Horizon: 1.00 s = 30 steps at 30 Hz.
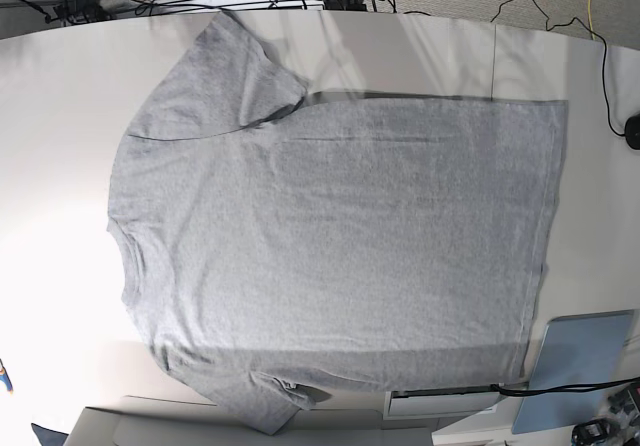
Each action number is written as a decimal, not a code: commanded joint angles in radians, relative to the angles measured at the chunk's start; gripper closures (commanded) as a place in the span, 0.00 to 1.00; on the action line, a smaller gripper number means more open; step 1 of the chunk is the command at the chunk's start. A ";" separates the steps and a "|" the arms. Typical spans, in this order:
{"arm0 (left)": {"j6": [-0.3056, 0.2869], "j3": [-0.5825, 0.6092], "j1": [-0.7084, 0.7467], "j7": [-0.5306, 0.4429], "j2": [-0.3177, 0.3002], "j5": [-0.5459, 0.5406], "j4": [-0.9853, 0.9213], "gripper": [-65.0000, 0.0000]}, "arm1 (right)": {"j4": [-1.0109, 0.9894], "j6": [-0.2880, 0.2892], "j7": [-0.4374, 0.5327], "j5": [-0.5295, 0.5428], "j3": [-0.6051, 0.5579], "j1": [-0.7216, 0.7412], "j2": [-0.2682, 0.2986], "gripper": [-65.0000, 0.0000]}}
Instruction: Fold the T-shirt properly
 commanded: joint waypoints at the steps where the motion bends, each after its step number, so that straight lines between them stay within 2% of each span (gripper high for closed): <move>1: 0.044 -0.006 0.028 0.005 -0.025 0.025 0.054 0.85 | 0.072 0.000 -0.003 0.004 0.035 -0.043 0.004 0.87; 3: 0.117 -0.006 0.029 0.049 -0.060 0.081 0.126 0.85 | 0.188 0.003 -0.023 -0.008 0.100 -0.083 0.004 0.87; 5: 0.158 -0.006 0.021 0.076 -0.096 0.134 0.183 0.85 | 0.286 0.018 -0.036 -0.042 0.158 -0.100 0.005 0.87; 7: 0.164 -0.006 0.012 0.088 -0.129 0.179 0.227 0.80 | 0.367 0.059 -0.049 -0.085 0.208 -0.098 0.007 0.87; 9: 0.161 -0.006 0.002 0.088 -0.152 0.213 0.255 0.70 | 0.415 0.083 -0.049 -0.118 0.250 -0.097 0.022 0.87; 12: 0.107 -0.006 -0.028 0.088 -0.178 0.257 0.265 0.53 | 0.415 0.099 -0.049 -0.173 0.293 -0.097 0.070 0.87; 14: 0.058 -0.006 -0.060 0.088 -0.183 0.268 0.265 0.47 | 0.415 0.099 -0.048 -0.195 0.306 -0.095 0.111 0.87; 16: 0.008 -0.006 -0.095 0.084 -0.183 0.270 0.264 0.47 | 0.415 0.099 -0.052 -0.195 0.306 -0.094 0.151 0.83; 20: -0.062 -0.006 -0.157 0.014 -0.186 0.270 0.263 0.47 | 0.415 0.098 -0.024 -0.195 0.306 -0.094 0.230 0.59; 23: -0.125 -0.006 -0.206 -0.026 -0.217 0.270 0.241 0.47 | 0.415 0.095 0.016 -0.195 0.306 -0.094 0.268 0.57; 25: -0.157 -0.006 -0.237 -0.026 -0.246 0.267 0.208 0.47 | 0.415 0.094 0.040 -0.195 0.306 -0.093 0.273 0.57; 30: -0.162 -0.006 -0.307 -0.058 -0.334 0.258 0.074 0.47 | 0.415 0.094 0.046 -0.195 0.306 -0.094 0.272 0.57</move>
